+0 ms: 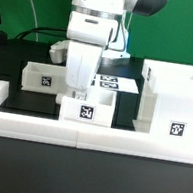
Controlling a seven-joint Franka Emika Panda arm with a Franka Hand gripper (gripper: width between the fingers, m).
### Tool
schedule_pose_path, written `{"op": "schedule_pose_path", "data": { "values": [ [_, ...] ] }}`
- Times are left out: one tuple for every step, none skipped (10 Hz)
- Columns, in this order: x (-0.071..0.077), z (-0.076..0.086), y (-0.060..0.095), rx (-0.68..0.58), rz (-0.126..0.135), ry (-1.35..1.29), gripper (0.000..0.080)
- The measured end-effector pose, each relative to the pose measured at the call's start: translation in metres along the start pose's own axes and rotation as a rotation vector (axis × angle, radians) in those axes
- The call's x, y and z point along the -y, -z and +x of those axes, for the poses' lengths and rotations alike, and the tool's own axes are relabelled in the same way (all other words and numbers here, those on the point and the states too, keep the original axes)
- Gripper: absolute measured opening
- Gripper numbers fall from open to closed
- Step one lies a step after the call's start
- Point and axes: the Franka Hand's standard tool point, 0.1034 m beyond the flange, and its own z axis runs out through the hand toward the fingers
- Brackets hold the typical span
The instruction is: Assemble drawer
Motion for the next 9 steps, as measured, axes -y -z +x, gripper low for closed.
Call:
{"op": "schedule_pose_path", "data": {
  "values": [
    [-0.002, 0.009, 0.001, -0.004, -0.001, 0.011, 0.0042],
    [-0.004, 0.016, 0.003, -0.006, 0.012, 0.016, 0.0042],
    [-0.006, 0.026, 0.002, -0.003, 0.015, 0.029, 0.0042],
    [-0.007, 0.03, 0.002, -0.002, 0.021, 0.038, 0.0042],
    [-0.006, 0.025, 0.001, -0.001, 0.023, 0.029, 0.0042],
    [-0.006, 0.024, 0.001, -0.001, 0.024, 0.027, 0.0042],
    [-0.006, 0.024, 0.001, -0.001, 0.024, 0.026, 0.0042],
    [-0.006, 0.024, 0.0, -0.001, 0.024, 0.026, 0.0042],
    [-0.005, 0.028, 0.0, -0.003, 0.025, 0.046, 0.0042]
  ]
}}
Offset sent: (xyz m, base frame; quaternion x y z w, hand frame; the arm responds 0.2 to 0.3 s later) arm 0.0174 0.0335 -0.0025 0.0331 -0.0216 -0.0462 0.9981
